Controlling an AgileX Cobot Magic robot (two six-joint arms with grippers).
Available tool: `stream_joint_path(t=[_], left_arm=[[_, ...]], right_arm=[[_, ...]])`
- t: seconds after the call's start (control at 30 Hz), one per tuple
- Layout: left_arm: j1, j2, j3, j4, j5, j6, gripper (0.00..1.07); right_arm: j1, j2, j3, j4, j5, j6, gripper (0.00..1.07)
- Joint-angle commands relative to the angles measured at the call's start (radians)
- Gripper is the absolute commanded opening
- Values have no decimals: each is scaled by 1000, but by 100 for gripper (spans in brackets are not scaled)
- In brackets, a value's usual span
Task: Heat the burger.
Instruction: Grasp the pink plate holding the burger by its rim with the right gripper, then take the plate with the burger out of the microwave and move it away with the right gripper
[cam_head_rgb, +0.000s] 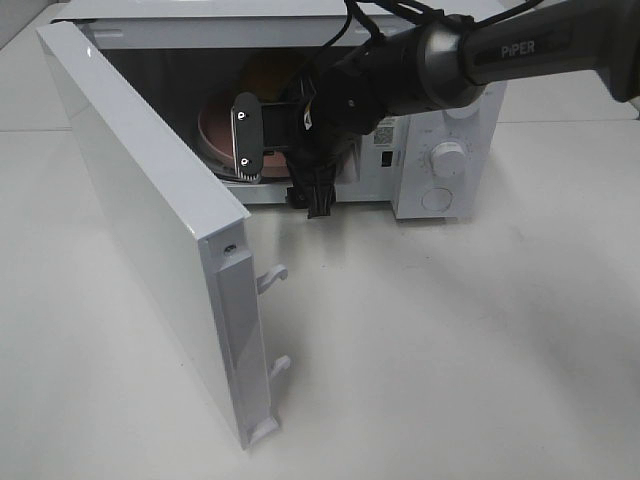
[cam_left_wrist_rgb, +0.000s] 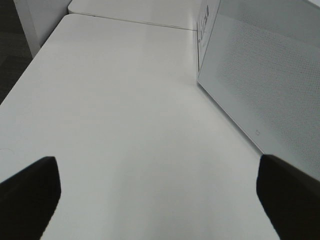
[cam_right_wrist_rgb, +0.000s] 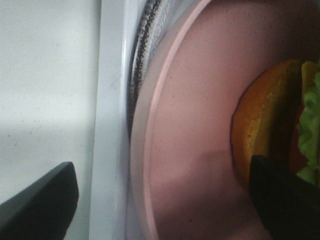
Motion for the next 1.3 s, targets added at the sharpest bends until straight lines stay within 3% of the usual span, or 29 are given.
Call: stream_joint_path(t=[0.03, 0.27, 0.33, 0.4, 0.43, 0.47, 0.53, 0.63, 0.67, 0.73, 0.77, 0.87, 1.3], left_arm=[[3, -8, -1, 1, 2, -7, 100], [3, -8, -1, 3, 2, -7, 100], [3, -8, -1, 3, 2, -7, 100], [3, -8, -1, 3, 2, -7, 100], [3, -8, -1, 3, 2, -7, 100], [3, -8, -1, 3, 2, -7, 100], [3, -8, -1, 3, 2, -7, 100], [3, -8, -1, 3, 2, -7, 100], [3, -8, -1, 3, 2, -7, 100], [3, -8, -1, 3, 2, -7, 100], [3, -8, -1, 3, 2, -7, 100], [3, -8, -1, 3, 2, -7, 100], [3, -8, -1, 3, 2, -7, 100]], right_arm=[[-10, 22, -24, -1, 4, 15, 88], [-14, 45, -24, 2, 11, 15, 84], [-14, 45, -24, 3, 12, 15, 72], [-14, 45, -24, 5, 12, 15, 68], [-14, 45, -24, 5, 15, 16, 59], [-14, 45, -24, 5, 15, 16, 59], [-14, 45, -24, 5, 17, 16, 43], [-14, 45, -24, 5, 20, 18, 37], [-14, 45, -24, 5, 26, 19, 24], [-14, 45, -24, 5, 30, 19, 19], [-13, 45, -24, 6, 44, 19, 8], [-11, 41, -24, 12, 62, 19, 0], [1, -2, -23, 107, 166, -67, 0]])
